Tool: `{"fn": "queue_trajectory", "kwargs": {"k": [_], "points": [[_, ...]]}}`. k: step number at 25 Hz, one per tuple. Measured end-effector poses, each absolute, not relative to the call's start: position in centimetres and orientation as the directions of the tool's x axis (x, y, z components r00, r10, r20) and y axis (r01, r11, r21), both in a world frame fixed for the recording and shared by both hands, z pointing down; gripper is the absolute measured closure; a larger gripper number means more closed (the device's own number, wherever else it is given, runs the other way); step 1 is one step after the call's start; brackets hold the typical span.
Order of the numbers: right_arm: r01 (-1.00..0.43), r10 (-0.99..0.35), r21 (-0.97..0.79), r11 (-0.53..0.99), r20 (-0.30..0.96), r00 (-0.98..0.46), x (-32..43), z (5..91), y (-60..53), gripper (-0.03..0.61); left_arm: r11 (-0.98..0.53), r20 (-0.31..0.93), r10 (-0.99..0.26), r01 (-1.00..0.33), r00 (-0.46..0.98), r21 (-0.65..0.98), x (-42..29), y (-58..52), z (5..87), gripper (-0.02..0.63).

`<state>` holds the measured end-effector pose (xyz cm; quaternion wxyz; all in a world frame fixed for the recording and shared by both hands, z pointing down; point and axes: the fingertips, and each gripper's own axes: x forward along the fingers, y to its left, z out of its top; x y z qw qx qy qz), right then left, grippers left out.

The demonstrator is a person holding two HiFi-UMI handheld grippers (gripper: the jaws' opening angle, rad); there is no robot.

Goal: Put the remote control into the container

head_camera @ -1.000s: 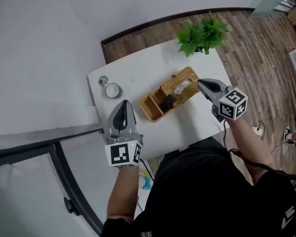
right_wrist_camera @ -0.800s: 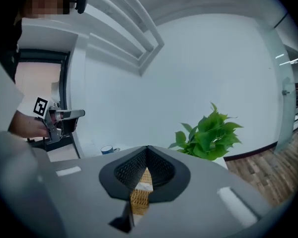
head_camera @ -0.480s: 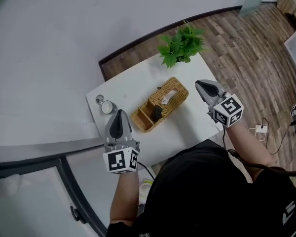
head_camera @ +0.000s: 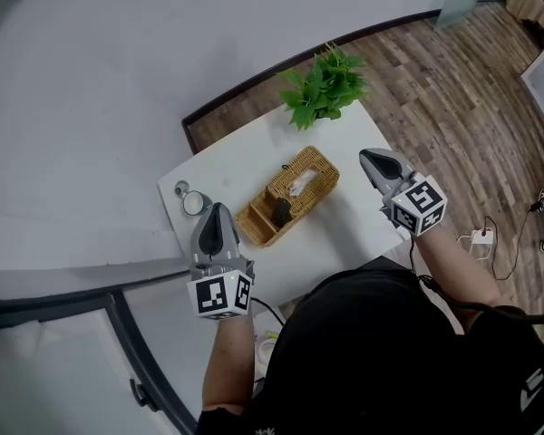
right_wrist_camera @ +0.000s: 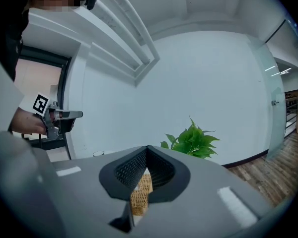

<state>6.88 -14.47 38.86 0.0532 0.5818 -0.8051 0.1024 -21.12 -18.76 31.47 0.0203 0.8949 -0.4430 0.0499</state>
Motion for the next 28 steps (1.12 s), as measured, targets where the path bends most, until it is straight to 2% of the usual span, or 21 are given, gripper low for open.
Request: {"fn": "queue_trajectory", "kwargs": {"k": [17, 28], "points": [[-0.953, -0.941, -0.133, 0.271, 0.173, -0.292, 9.2, 38.2, -14.2, 0.575, -0.651, 0.129, -0.755, -0.759, 0.643, -0.030, -18.3, -19.0, 31.7, 0.612], [-0.977, -0.965, -0.147, 0.156, 0.188, -0.182, 15.3, 38.9, -10.0, 0.575, -0.743, 0.131, -0.665, -0.668, 0.735, -0.027, -11.1, -18.4, 31.9, 0.612]]}}
